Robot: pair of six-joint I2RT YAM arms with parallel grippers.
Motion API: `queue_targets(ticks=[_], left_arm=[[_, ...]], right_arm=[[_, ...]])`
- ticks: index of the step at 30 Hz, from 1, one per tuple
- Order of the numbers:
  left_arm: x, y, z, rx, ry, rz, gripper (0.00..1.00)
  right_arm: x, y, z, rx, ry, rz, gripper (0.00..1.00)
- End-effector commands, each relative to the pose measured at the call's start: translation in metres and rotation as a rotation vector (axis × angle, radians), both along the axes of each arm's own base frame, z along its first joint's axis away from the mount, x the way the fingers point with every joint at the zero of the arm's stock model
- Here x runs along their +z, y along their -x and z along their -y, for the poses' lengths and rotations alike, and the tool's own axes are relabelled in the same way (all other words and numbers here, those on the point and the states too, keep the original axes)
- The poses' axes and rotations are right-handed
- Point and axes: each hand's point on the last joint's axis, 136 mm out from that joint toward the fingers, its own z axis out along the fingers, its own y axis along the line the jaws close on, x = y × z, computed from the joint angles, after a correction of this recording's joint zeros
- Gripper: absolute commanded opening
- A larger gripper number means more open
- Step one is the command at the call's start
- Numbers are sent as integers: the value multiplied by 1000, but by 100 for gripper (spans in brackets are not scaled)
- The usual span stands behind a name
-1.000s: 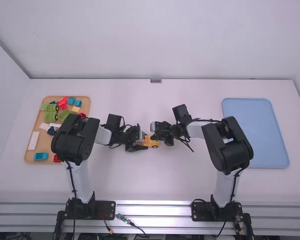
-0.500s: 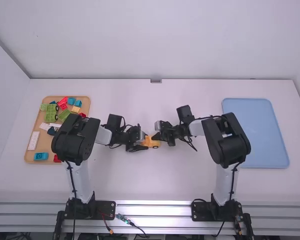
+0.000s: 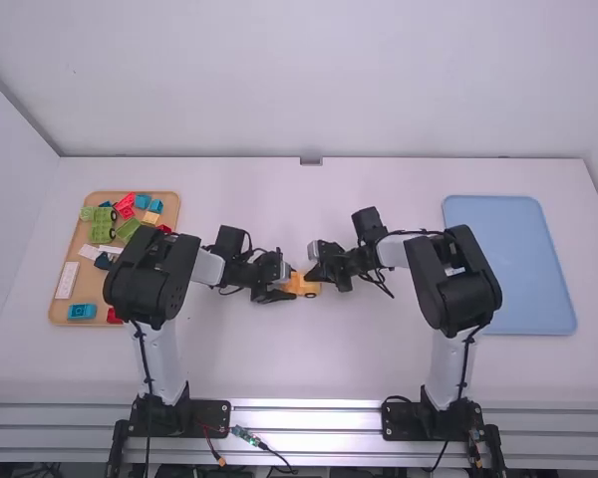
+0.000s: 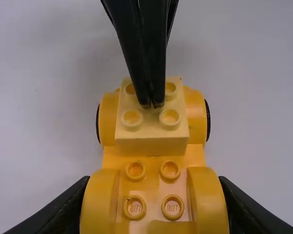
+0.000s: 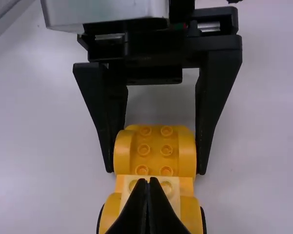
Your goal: Assemble lego blocks to make yellow taxi
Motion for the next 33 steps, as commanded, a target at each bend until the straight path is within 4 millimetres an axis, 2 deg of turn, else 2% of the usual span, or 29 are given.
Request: queue_targets(ticks=[1,2,4,6,8,9,11,15,16,22,25,33], left_arm=[[-9,3,-2,-2,-34,2,50],[-10,3,-2,-2,-35,-2,51],[-10,4,-2,-3,-36,-4,52],[-10,3,-3,1,-35,-2,53],[-9,2,-3,1,-34,1,55],[-10,3,-1,-4,-35,1,57],[-9,3,-2,-3,-35,0,62],[-10,4,-2,-3,-38,-2,70],[-10,3,-2,-3,-37,-2,74],[-7,-2,-1,16,-31,-22,83],[-5,-7,-2,24,-30,-12,100],[7,-13,-5,53,-61,-26,99]], right_arm=[[18,-12,4,-9,36,114,0],[28,-16,7,-30,43,139,0],[34,-23,12,-67,72,155,0],[37,-32,22,-131,137,169,24],[37,-38,30,-175,181,176,34],[35,-45,38,-221,222,175,46],[32,-53,49,-279,273,172,99],[24,-67,70,-406,368,144,99],[21,-70,78,-441,399,140,99],[17,-75,88,-491,446,132,99],[16,-74,88,-491,448,130,99],[16,-74,89,-489,448,133,99]])
